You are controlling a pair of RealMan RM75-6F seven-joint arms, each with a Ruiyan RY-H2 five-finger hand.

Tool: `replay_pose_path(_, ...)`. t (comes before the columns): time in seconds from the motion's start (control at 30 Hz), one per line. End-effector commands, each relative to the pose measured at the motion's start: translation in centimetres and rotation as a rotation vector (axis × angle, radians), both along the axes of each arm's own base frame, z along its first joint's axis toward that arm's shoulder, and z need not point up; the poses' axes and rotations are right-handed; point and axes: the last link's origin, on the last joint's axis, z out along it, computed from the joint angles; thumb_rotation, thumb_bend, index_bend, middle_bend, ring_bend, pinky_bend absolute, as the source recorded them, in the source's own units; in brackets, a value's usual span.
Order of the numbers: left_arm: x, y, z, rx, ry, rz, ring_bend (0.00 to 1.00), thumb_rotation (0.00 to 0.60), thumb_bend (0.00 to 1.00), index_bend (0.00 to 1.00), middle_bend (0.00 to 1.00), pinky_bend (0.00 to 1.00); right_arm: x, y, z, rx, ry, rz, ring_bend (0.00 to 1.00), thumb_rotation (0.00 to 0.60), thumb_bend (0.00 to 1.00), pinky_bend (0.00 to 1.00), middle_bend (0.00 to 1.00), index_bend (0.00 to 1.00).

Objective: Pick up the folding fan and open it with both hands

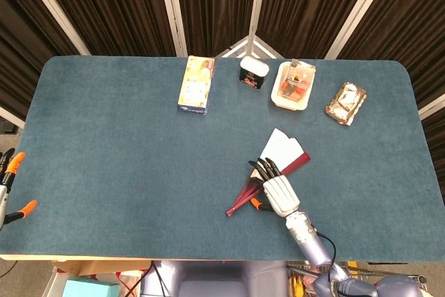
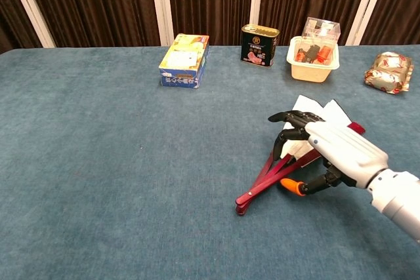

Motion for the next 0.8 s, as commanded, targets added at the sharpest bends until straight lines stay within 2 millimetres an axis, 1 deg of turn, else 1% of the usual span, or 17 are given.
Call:
replay_pose_path(0.03, -0.01, 0.00, 0.03, 0.001, -0.001, 0.000, 0.00, 0.600, 0.00, 0.00, 0.00, 0.00, 0.15, -0.05, -0.14, 0.001, -0.003, -0.002, 0.01, 0.600, 0.39, 0.00, 0.14, 0.51)
replay_pose_path(0.13, -0.03, 0.00, 0.05, 0.002, -0.002, 0.001, 0.00, 0.600, 0.00, 0.00, 0.00, 0.00, 0.22, 0.01, -0.29, 0.003, -0.007, -0.007, 0.01, 0.600, 0.41, 0.00, 0.14, 0.51)
replay_pose_path(0.3, -0.01, 0.00, 0.05, 0.001, -0.003, 0.001, 0.00, 0.600, 0.00, 0.00, 0.00, 0.00, 0.03, 0.20, -0.69, 0.014, 0.006, -0.017, 0.01, 0.600, 0.42, 0.00, 0.15, 0.55)
replay_pose_path(0.37, -0.02, 0.00, 0.04, 0.001, -0.004, 0.002, 0.00, 0.600, 0.00, 0.00, 0.00, 0.00, 0.00, 0.23, -0.75, 0.014, 0.005, -0.021, 0.01, 0.600, 0.45, 0.00, 0.16, 0.56)
replay_pose_path(0.57, -0.02, 0.01, 0.03, -0.001, -0.006, 0.004, 0.00, 0.600, 0.00, 0.00, 0.00, 0.00, -0.03, 0.26, -0.62, 0.012, -0.001, -0.022, 0.01, 0.600, 0.54, 0.00, 0.17, 0.58)
replay_pose_path(0.8, 0.01, -0.02, -0.02, -0.003, -0.006, 0.003, 0.00, 0.600, 0.00, 0.00, 0.00, 0.00, 0.49, 0.08, -0.03, 0.002, -0.026, -0.011, 0.01, 0.600, 0.67, 0.00, 0.18, 0.62)
